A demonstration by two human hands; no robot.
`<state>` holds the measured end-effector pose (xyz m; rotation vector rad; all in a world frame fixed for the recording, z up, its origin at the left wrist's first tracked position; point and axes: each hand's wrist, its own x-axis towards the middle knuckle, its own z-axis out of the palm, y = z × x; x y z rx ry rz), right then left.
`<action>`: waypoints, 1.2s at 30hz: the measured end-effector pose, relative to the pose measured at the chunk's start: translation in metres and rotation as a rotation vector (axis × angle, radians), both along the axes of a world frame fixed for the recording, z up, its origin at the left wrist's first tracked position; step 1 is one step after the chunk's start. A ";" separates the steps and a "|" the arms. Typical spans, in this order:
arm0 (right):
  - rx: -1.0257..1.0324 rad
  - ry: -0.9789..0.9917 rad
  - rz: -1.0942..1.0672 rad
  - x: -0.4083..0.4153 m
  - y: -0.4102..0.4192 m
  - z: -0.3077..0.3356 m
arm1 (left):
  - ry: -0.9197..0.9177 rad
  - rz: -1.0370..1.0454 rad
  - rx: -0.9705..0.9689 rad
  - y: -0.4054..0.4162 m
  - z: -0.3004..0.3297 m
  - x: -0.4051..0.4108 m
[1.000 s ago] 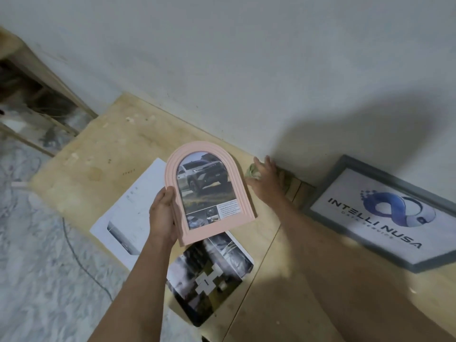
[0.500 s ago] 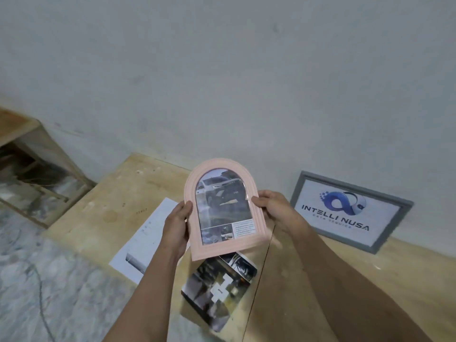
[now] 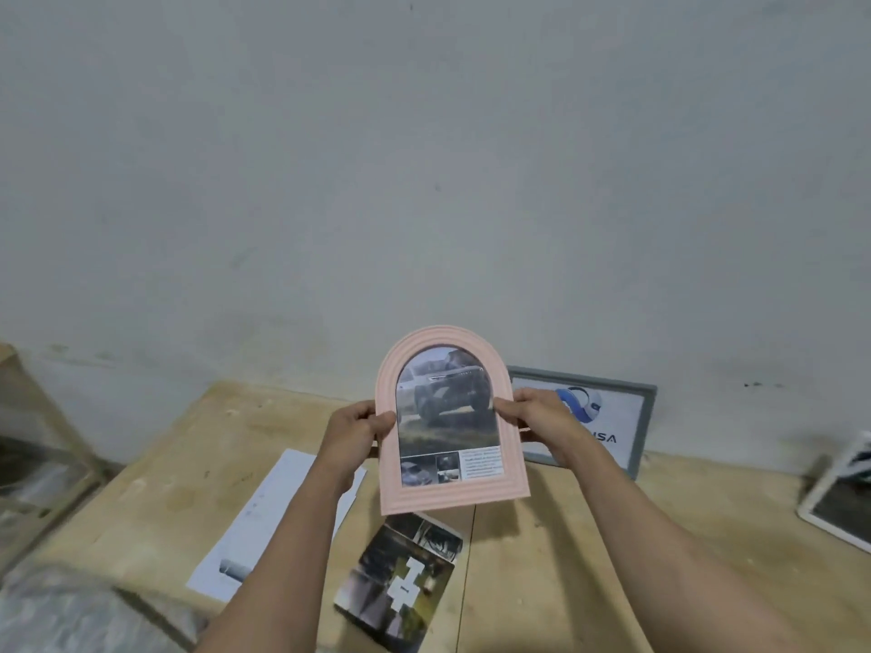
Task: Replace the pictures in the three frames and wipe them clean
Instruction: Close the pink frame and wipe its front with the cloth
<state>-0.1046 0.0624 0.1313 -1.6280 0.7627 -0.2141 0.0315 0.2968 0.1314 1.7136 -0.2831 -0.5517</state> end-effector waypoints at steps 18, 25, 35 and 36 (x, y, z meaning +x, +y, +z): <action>-0.187 0.041 -0.457 -0.213 -0.164 0.009 | -0.083 -0.412 -0.018 -0.248 -0.016 -0.128; -0.323 0.165 -0.521 -0.286 -0.290 -0.035 | -0.116 -0.474 0.065 -0.391 -0.061 -0.199; -0.442 0.348 -0.378 -0.287 -0.406 -0.140 | -0.129 -0.385 0.270 -0.493 -0.148 -0.218; -0.421 0.347 -0.385 -0.285 -0.412 -0.147 | -0.123 -0.375 0.283 -0.499 -0.154 -0.218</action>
